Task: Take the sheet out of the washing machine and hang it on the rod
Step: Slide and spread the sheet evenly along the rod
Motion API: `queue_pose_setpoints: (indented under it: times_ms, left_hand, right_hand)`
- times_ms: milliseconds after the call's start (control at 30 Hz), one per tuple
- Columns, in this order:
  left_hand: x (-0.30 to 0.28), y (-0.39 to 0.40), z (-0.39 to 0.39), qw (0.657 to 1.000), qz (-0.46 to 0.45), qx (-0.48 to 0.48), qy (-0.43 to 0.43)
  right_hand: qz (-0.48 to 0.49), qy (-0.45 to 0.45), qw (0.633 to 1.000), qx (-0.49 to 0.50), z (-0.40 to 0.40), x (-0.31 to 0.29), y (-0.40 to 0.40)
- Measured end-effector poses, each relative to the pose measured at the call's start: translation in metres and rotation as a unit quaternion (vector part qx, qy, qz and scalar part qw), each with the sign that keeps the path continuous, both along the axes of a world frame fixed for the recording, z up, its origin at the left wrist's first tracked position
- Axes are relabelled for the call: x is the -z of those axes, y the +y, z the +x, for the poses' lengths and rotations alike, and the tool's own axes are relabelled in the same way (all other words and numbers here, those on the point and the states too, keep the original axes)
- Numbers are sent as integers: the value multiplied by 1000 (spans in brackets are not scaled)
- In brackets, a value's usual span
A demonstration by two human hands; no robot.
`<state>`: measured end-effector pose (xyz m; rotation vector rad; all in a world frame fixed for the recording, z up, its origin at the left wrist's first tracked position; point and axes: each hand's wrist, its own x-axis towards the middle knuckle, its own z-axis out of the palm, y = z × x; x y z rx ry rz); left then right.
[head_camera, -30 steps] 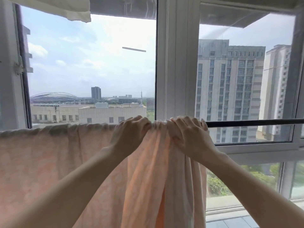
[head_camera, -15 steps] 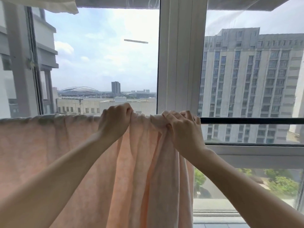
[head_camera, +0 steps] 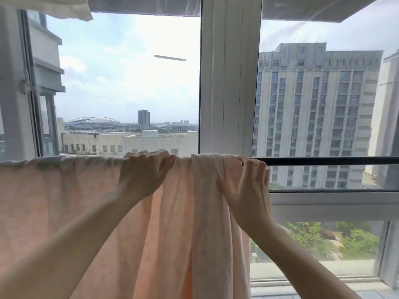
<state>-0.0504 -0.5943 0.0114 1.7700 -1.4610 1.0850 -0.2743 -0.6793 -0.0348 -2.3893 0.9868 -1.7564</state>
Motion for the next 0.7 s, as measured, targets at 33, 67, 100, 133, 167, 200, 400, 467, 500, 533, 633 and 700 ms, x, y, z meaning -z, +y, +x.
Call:
queue_pose_setpoints:
  times_ms: [33, 67, 100, 133, 167, 200, 400, 467, 500, 533, 633, 700]
  left_hand:
    - [1, 1, 2, 1000, 5, -4, -8]
    - [1, 2, 2, 1000, 11, -7, -11]
    - [1, 2, 3, 1000, 15, -9, -15]
    - [0, 3, 3, 1000, 18, -12, -19]
    - [0, 4, 3, 999, 20, -13, -22]
    - [0, 4, 3, 999, 21, -12, -22]
    - [1, 6, 5, 1000, 20, -5, -14]
    - [2, 5, 6, 1000, 18, -5, -13]
    - [2, 5, 7, 1000, 20, -6, -12]
    - [2, 5, 8, 1000, 24, -9, -13]
    - [1, 7, 13, 999, 27, -16, -16]
    - [2, 8, 13, 999, 28, -22, -18]
  right_hand:
    - [48, -21, 998, -31, 3, 2, 3]
    - [94, -40, 993, -66, 7, 3, 6]
    - [125, -52, 986, -93, 11, 2, 8]
    - [141, -56, 983, -105, 16, 0, 11]
    - [150, -55, 981, -107, 20, -3, 13]
    - [157, -51, 981, -101, 25, -5, 16]
    - [121, -1, 993, 14, 43, -12, 32]
    - [121, 12, 992, 37, 47, -16, 35]
    - [125, 21, 991, 47, 49, -18, 36]
    - [123, 29, 990, 56, 52, -19, 37]
    - [99, 33, 993, 58, 52, -25, 38]
    - [83, 26, 995, 47, 44, -36, 36]
